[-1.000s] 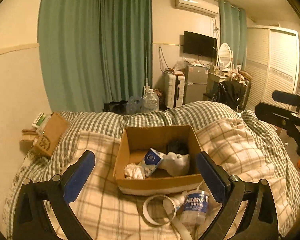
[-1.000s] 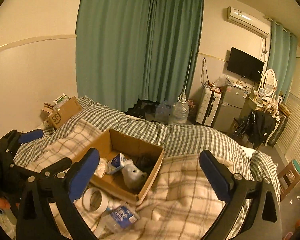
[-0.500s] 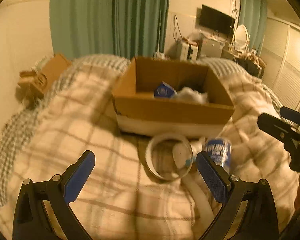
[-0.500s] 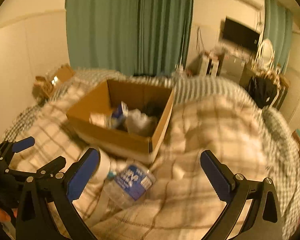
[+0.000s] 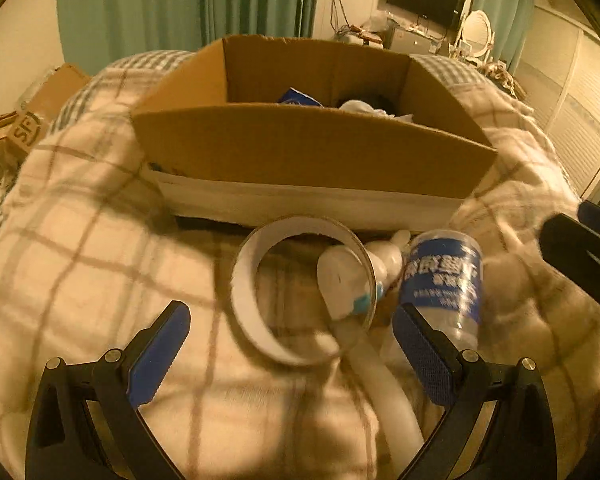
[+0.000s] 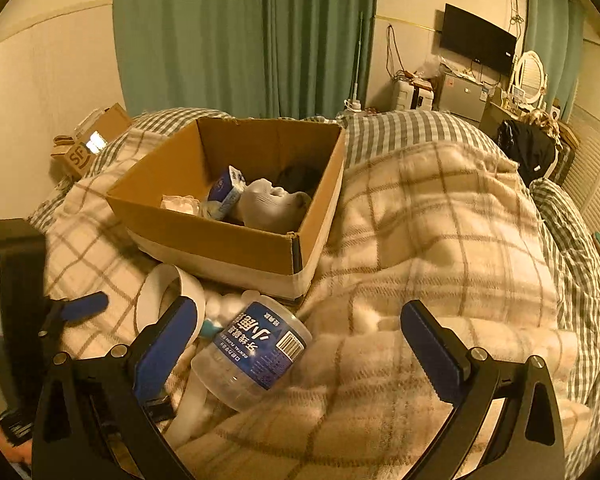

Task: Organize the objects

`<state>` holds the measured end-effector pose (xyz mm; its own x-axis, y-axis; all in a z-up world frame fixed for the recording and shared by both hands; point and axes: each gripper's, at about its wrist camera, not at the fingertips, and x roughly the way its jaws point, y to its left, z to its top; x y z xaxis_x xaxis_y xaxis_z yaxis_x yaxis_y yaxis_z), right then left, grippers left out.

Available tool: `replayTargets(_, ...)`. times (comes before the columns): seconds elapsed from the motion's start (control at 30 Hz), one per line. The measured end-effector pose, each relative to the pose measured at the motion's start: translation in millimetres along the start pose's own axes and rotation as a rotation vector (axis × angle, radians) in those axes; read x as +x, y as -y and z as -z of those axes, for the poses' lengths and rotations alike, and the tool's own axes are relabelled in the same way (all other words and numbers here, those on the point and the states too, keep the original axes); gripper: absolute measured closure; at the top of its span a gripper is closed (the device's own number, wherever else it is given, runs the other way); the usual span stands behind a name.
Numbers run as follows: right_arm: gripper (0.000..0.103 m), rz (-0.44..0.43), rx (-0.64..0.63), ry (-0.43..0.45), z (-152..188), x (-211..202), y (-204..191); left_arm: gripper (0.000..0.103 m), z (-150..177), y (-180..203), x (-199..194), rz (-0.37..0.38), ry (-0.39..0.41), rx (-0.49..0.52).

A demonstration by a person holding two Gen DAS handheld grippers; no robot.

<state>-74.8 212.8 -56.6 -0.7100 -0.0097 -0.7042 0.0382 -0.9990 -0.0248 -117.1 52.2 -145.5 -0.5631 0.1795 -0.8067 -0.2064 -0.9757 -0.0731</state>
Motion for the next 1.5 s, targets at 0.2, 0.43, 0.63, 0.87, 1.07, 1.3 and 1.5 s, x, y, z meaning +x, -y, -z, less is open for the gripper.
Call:
replayTargets(0.2,0.001,-0.002,0.022,-0.022,1,8,3,0.017,1,6,14,0.020,-0.032,0.028)
replayTargets(0.43,0.001,0.015,0.021,-0.013,1,7,2,0.018,5,-13,-24,-0.020,0.059,-0.021)
replayTargets(0.63,0.001,0.020,0.000,-0.028,2,9,-6,0.018,4,-24,-63,-0.135,0.140,-0.009)
replayTargets(0.87,0.001,0.011,-0.077,-0.138,13,35,-28,0.018,4,-43,-69,-0.170,0.148,-0.034)
replayTargets(1.07,0.001,0.004,-0.087,-0.259,21,64,-32,0.018,6,-46,-68,-0.154,0.146,-0.050)
replayTargets(1.3,0.002,0.019,-0.150,-0.364,29,95,-50,0.018,7,-50,-69,-0.146,0.149,-0.062)
replayTargets(1.5,0.019,-0.004,-0.148,-0.329,31,81,-49,0.018,8,-53,-72,-0.135,0.148,-0.076)
